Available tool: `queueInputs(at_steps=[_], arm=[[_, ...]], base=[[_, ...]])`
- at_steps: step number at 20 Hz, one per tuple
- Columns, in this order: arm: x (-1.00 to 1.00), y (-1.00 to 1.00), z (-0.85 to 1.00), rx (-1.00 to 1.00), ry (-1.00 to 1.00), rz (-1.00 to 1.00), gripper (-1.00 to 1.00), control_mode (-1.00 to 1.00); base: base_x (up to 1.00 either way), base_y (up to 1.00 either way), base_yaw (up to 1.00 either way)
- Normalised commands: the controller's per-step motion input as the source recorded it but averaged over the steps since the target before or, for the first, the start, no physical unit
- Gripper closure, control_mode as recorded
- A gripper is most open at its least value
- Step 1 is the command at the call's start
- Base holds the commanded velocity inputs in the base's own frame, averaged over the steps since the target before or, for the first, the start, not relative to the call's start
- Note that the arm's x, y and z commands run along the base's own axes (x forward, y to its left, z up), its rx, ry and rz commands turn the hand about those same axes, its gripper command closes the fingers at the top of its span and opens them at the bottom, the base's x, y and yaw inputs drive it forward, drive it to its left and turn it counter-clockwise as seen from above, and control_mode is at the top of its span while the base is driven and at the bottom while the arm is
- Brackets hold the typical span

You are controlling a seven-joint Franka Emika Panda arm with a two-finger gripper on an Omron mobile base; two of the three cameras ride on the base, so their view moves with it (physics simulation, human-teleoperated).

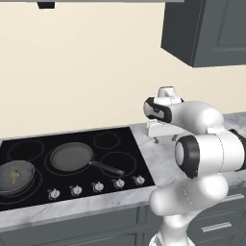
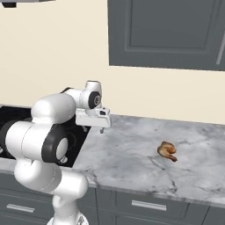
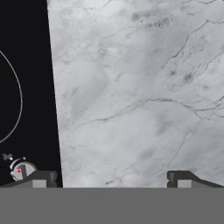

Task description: Place both pans onto different burners. Then place the garlic and the chicken drumstick on different pans.

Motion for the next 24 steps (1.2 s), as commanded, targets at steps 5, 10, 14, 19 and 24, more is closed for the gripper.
queueInputs(at_steps=[5, 10, 14, 19, 24], arm=[[0.00, 0.00, 0.00, 0.00, 0.00, 0.00, -1.00, 1.00], [0.07, -0.17, -0.02, 0.00, 0.00, 0.03, -1.00, -1.00], [0.00, -0.32, -0.08, 0.00, 0.00, 0.06, -1.00, -1.00], [-0.03, -0.34, -0.15, 0.00, 0.00, 0.02, -1.00, -1.00], [-0.07, -0.37, -0.27, 0.00, 0.00, 0.04, -1.00, -1.00]], base=[[0.36, 0.00, 0.00], [0.00, 0.00, 0.00], [0.00, 0.00, 0.00], [0.00, 0.00, 0.00], [0.00, 0.00, 0.00]])
